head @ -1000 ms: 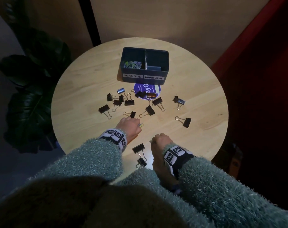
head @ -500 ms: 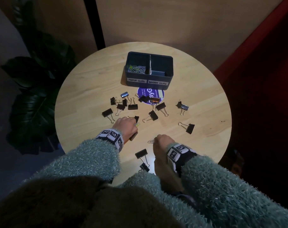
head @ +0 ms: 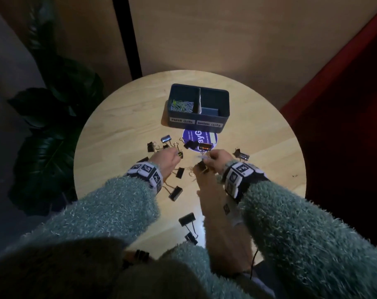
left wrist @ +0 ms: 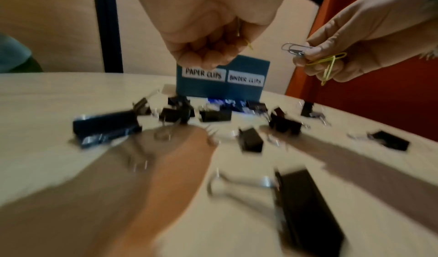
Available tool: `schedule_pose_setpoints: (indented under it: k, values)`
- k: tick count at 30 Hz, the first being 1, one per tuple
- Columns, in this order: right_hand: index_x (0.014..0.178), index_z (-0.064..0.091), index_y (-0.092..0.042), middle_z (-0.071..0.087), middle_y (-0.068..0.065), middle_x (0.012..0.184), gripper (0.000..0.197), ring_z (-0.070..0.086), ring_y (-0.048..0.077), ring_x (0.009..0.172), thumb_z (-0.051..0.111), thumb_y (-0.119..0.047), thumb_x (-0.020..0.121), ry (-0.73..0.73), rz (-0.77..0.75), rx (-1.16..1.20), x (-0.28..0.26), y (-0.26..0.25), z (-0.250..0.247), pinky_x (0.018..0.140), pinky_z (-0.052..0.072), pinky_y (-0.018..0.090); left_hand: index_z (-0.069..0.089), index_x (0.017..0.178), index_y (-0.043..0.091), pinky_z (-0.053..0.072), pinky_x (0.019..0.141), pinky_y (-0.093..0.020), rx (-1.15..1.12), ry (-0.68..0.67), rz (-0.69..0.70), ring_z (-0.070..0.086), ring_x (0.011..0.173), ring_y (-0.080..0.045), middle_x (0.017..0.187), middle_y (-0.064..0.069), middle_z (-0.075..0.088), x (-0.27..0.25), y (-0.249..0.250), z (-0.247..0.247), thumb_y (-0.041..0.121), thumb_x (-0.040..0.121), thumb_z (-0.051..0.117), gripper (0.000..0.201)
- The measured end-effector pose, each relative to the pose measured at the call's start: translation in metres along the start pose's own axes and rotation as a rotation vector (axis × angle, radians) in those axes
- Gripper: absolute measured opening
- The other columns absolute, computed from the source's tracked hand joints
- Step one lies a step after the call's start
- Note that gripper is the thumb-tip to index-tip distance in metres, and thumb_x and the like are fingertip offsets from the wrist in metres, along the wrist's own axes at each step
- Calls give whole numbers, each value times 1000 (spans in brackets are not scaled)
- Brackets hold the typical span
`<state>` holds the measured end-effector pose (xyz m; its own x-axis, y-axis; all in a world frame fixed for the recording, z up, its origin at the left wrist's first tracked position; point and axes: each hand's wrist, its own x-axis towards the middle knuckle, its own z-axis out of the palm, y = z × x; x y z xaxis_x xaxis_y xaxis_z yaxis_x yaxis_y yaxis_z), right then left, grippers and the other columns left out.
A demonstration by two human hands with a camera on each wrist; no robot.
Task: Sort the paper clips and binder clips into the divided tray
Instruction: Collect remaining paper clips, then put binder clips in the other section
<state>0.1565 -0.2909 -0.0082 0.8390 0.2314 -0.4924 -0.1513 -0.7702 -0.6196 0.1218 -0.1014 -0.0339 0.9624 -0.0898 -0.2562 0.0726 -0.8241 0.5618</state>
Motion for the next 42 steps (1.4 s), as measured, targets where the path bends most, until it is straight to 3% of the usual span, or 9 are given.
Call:
schedule_pose_setpoints:
  k: [8,17,20,23,27,31,36,39,42]
  values:
    - [99,63,-6,57,3,71,12,53,16,64,55,-13,93,177,-121,342,63,-97,-75,64,49,29,45,91,8,34,68,-30,-70,192,-29,46,78,-22,83,-10,48,83,33,-90,21,100,33,19]
    - [104,69,-5,65,14,93,20,62,27,88,58,-8,88,254,-58,46,122,-143,-89,90,53,42,58,93,7,37,72,-28,145,106,-135,49,83,-23,95,-15,56,158,46,-121,15,95,46,14]
    - [119,65,-11,65,10,120,32,62,28,107,52,-3,91,181,-62,-40,123,-142,-85,95,49,35,61,113,-1,46,84,-33,119,38,-161,56,95,-27,115,-21,59,163,37,-116,25,97,47,34]
    - [111,68,-15,68,7,114,28,63,23,101,53,-6,90,241,-90,38,118,-135,-78,84,48,26,47,135,5,41,102,-39,18,114,-136,50,122,-33,136,-19,47,157,24,-114,31,98,44,46]
    - [95,68,-18,65,-3,90,12,61,13,84,58,-14,89,186,-173,122,104,-120,-56,87,53,32,57,114,5,49,91,-39,-134,241,-191,58,102,-30,119,-13,54,132,2,-107,16,95,48,24]
    - [98,66,-16,66,1,102,10,61,14,91,59,-17,90,40,-208,-2,88,-97,-28,85,53,29,50,115,10,50,89,-37,-51,110,-378,54,102,-25,118,-9,52,98,-34,-81,11,85,61,33]
    - [140,33,-35,34,10,140,67,36,31,129,68,-34,82,-187,-132,-697,90,-73,19,104,39,51,24,141,26,47,85,-44,236,-248,-571,44,120,-35,138,-15,32,61,-46,-46,45,70,75,89]
    - [144,2,-46,11,7,153,98,20,38,138,73,-39,76,-269,-88,-717,93,-65,44,102,35,63,25,142,27,44,91,-45,244,-217,-539,40,123,-35,137,-15,31,57,-45,-30,41,74,74,84]
    - [143,1,-46,22,8,147,99,28,36,132,73,-34,76,-276,-165,-849,90,-59,59,97,43,57,34,140,27,41,98,-44,159,-141,-474,39,124,-32,134,-13,34,54,-49,-14,32,78,72,72]
